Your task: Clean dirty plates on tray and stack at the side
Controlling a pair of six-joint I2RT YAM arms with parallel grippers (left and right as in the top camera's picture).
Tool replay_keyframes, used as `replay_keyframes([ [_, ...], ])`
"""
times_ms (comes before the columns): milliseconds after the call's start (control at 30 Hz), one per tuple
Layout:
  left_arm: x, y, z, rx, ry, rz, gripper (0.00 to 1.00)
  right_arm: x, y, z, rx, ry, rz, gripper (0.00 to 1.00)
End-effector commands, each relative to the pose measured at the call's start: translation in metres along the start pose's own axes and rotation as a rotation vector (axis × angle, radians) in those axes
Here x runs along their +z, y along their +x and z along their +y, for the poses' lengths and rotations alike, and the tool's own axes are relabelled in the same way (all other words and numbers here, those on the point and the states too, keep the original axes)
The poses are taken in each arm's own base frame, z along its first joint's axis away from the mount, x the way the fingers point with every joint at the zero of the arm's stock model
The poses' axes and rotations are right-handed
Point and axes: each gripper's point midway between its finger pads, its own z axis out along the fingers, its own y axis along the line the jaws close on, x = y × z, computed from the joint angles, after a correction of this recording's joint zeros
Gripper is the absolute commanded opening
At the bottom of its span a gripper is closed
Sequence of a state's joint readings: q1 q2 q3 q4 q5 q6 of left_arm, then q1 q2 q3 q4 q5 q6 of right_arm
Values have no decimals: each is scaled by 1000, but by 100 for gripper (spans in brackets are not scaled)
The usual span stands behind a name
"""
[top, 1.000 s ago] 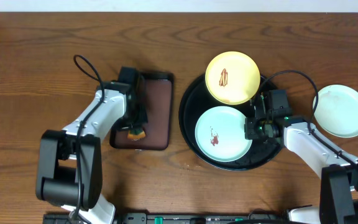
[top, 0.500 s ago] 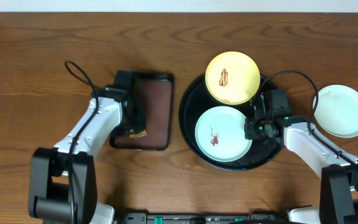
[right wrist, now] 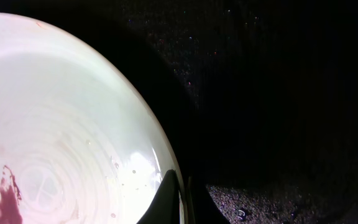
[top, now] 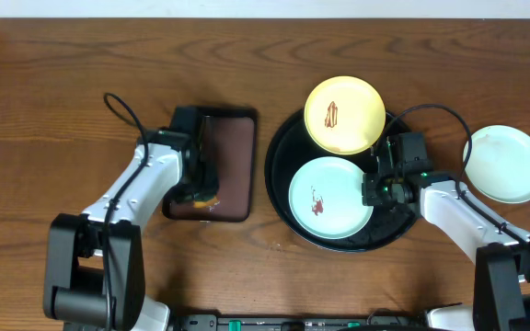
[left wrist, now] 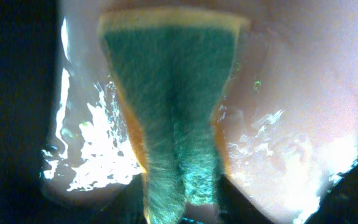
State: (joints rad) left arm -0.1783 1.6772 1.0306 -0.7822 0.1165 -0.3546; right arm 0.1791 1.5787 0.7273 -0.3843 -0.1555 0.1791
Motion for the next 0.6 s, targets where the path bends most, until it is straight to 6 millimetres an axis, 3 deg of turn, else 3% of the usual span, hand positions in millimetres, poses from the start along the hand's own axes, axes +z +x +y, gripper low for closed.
replay_keyframes([
  [0,-18,-25,-3,49,-6,-101,50,6,13,-25,26,130,32,1],
  [167,-11,-42,2,47,-43,-182,53,6,13,-25,29,130,31,1],
  [400,34,-40,9,45,-95,-106,51,6,13,-25,36,130,31,1],
  [533,48,-26,-4,46,-14,-22,9,6,14,-25,37,130,34,1],
  [567,45,-26,-8,46,10,-19,8,6,14,-25,37,130,34,1],
])
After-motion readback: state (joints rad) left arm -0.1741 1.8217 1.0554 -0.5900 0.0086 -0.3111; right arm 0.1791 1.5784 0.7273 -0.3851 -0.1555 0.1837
